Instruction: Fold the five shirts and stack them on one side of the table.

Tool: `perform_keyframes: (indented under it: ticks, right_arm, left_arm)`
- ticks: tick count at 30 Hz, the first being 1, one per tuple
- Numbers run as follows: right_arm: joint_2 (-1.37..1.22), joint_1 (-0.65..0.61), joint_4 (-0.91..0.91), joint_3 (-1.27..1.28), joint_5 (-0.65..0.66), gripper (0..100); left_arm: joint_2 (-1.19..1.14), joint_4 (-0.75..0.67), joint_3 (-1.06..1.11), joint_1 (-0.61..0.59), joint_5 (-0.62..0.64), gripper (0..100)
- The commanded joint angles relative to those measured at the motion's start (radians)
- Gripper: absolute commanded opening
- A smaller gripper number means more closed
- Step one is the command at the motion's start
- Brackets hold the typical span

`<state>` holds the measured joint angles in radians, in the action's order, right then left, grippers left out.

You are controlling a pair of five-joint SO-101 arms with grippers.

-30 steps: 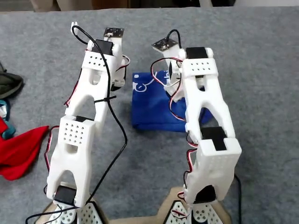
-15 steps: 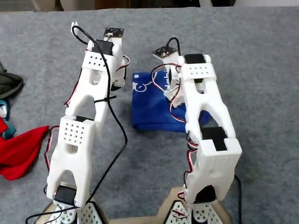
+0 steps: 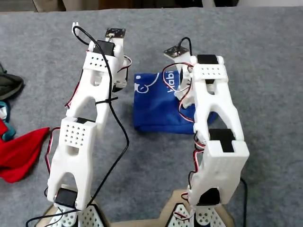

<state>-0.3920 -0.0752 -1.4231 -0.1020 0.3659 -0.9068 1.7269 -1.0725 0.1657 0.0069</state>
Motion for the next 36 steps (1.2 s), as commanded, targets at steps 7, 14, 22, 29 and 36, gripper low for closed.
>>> perform_keyframes:
  ticks: [7,14,22,29,36]
  right_arm:
    - [0.002,0.015,0.106,0.088,0.012,16.3]
    - [0.007,0.019,0.133,0.108,0.011,15.0]
    - [0.008,0.042,0.133,0.107,0.005,0.9]
    - [0.044,0.102,0.126,0.11,0.003,0.9]
    - [0.194,0.15,0.066,0.113,0.003,0.9]
  left_arm:
    - [0.01,-0.006,-0.009,-0.005,-0.008,2]
    - [0.01,-0.006,-0.006,-0.005,-0.008,2]
    - [0.01,-0.006,-0.002,-0.005,-0.008,2]
    - [0.01,-0.006,0.0,-0.005,-0.008,2]
    - [0.01,-0.006,0.002,-0.005,-0.008,2]
